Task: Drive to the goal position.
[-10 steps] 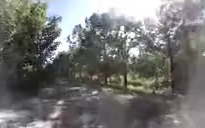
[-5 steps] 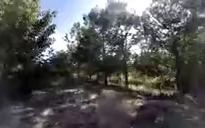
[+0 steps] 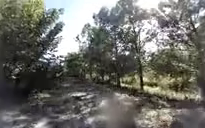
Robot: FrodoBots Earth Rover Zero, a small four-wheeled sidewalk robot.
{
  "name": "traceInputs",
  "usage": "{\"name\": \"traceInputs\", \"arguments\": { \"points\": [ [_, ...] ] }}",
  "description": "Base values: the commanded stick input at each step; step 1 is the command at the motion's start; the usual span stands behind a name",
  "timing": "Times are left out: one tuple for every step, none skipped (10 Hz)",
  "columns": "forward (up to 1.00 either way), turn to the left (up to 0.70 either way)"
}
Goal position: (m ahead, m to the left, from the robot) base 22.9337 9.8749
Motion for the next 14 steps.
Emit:
{"name": "traceInputs", "arguments": {
  "points": [
    [0.85, 0.22],
    [0.85, 0.05],
    [0.85, 0.0],
    [0.85, 0.0],
    [0.85, 0.0],
    [0.85, 0.0],
    [0.85, 0.0],
    [0.85, 0.0],
    [0.85, 0.26],
    [0.85, 0.34],
    [0.85, 0.11],
    [0.85, 0.04],
    [0.85, 0.0],
    [0.85, 0.0]
  ]
}}
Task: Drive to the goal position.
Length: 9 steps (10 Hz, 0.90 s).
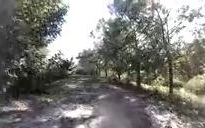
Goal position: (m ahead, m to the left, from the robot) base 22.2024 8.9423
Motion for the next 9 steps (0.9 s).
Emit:
{"name": "traceInputs", "arguments": {
  "points": [
    [0.85, 0.0],
    [0.85, 0.0],
    [0.85, 0.0],
    [0.85, 0.0],
    [0.85, 0.0],
    [0.85, 0.23],
    [0.85, 0.33],
    [0.85, 0.17],
    [0.85, 0.0]
  ]
}}
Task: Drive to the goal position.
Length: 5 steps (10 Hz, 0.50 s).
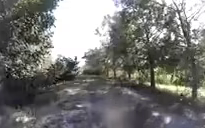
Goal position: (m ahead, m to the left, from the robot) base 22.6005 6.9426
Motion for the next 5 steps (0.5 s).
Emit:
{"name": "traceInputs", "arguments": {
  "points": [
    [0.85, 0.0],
    [0.85, 0.0],
    [0.85, 0.0],
    [0.85, 0.0],
    [0.85, 0.0]
  ]
}}
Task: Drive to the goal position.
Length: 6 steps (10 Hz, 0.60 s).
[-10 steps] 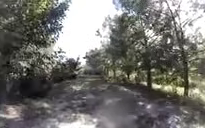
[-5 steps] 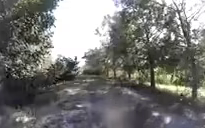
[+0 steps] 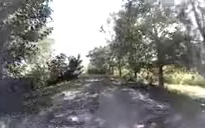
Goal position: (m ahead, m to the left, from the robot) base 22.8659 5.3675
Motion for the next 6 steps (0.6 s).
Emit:
{"name": "traceInputs", "arguments": {
  "points": [
    [0.85, 0.23],
    [0.85, 0.05],
    [0.85, 0.0],
    [0.85, 0.0],
    [0.85, 0.0],
    [0.85, 0.0]
  ]
}}
